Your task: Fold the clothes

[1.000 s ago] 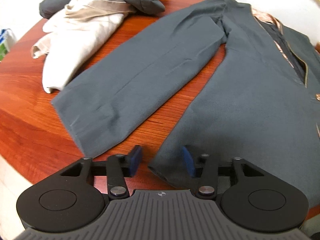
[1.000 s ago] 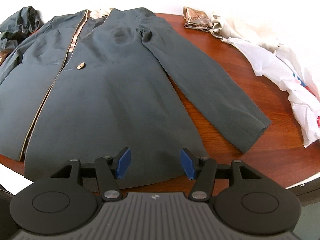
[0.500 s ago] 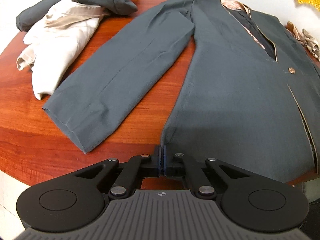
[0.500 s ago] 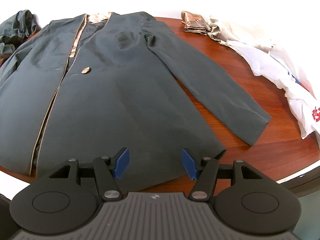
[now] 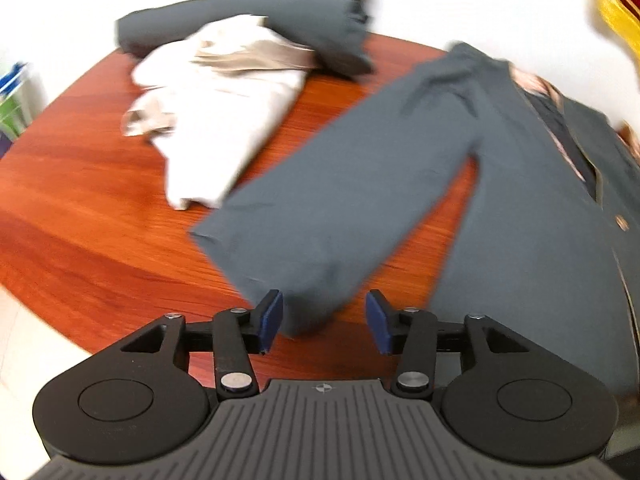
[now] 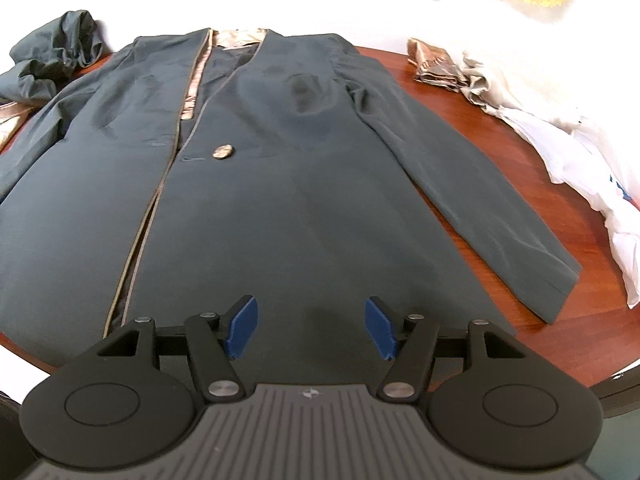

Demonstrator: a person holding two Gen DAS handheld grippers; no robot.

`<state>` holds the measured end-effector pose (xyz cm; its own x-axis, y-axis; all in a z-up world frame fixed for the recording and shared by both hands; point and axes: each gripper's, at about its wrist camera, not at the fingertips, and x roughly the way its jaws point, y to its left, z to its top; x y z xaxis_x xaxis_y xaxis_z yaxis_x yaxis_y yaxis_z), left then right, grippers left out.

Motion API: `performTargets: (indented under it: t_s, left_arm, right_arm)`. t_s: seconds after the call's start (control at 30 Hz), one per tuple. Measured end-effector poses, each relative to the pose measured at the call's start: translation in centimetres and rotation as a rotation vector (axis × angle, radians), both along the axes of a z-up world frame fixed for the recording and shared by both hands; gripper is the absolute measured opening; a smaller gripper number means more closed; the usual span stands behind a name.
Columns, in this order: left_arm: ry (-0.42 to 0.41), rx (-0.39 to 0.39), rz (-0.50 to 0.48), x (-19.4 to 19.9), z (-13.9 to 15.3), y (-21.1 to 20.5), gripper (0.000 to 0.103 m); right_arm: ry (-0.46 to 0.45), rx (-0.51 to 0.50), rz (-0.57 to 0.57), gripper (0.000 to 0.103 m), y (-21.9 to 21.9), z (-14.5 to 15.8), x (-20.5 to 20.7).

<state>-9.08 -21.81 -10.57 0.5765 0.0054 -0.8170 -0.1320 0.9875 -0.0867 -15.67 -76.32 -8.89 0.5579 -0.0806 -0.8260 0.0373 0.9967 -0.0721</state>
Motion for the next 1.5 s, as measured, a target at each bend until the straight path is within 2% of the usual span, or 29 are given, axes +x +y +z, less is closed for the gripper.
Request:
performTargets:
  t_s: [0.17, 0.4, 0.53, 0.57, 0.6, 0.63, 0.67, 0.77, 0.8, 1.0, 1.13, 1.27, 1.3, 1.37, 1.5]
  left_arm:
    - [0.006, -0.045, 0.087, 1.6, -0.7, 2.9, 0.051]
    - [0.006, -0.064, 0.107, 3.4, -1.9, 4.2, 0.051]
    - [0.038, -0.061, 0.106, 4.4, -2.3, 4.2, 0.049]
    - [0.038, -0.063, 0.105, 4.5, -2.4, 4.1, 0.046]
    - [0.034, -0.069, 0.102, 4.6, -2.4, 4.1, 0.037]
    - [0.03, -0.074, 0.099, 4.8, -2.4, 4.1, 0.012]
    - [0.029, -0.065, 0.094, 4.9, -2.4, 3.9, 0.001]
    - [-0.011, -0.044, 0.075, 4.8, -1.9, 3.3, 0.001]
    - [-0.054, -0.027, 0.046, 4.6, -1.0, 2.5, 0.001]
    - [-0.152, -0.029, -0.04, 4.5, 2.7, -0.6, 0.001]
    - [-0.212, -0.065, -0.106, 5.0, 5.1, -3.1, 0.001]
    - [-0.25, -0.095, -0.214, 5.6, 7.1, -6.6, 0.001]
    - [-0.257, -0.115, -0.269, 5.9, 7.7, -8.5, 0.001]
    - [-0.26, -0.126, -0.306, 5.9, 7.9, -9.9, 0.001]
    - [-0.258, -0.151, -0.451, 5.9, 7.8, -15.3, 0.001]
  right_arm:
    - [0.001, -0.004, 0.01, 0.072, 1.1, 0.1, 0.2]
    - [-0.011, -0.008, 0.005, 0.072, 2.1, 1.0, 0.4]
    - [-0.029, -0.013, 0.002, 0.072, 2.3, 1.6, 0.5]
    - [-0.034, -0.015, 0.004, 0.072, 2.5, 1.9, 0.5]
    - [-0.04, -0.016, 0.006, 0.072, 2.6, 2.1, 0.6]
    - [-0.046, -0.017, 0.008, 0.072, 2.8, 2.3, 0.7]
    - [-0.053, -0.018, 0.01, 0.072, 3.0, 2.5, 0.8]
    - [-0.067, -0.012, 0.024, 0.073, 3.6, 3.3, 1.3]
    - [-0.069, -0.012, 0.03, 0.073, 3.9, 3.6, 1.5]
    - [-0.096, -0.01, 0.067, 0.073, 5.4, 4.6, 2.4]
    - [-0.108, -0.005, 0.077, 0.073, 6.2, 5.2, 3.1]
    - [-0.107, -0.003, 0.061, 0.073, 5.9, 5.2, 2.9]
    - [-0.107, -0.002, 0.057, 0.073, 5.9, 5.2, 2.9]
    - [-0.106, -0.001, 0.049, 0.073, 5.7, 5.2, 2.8]
    - [-0.105, 0.001, 0.022, 0.073, 5.5, 4.8, 2.4]
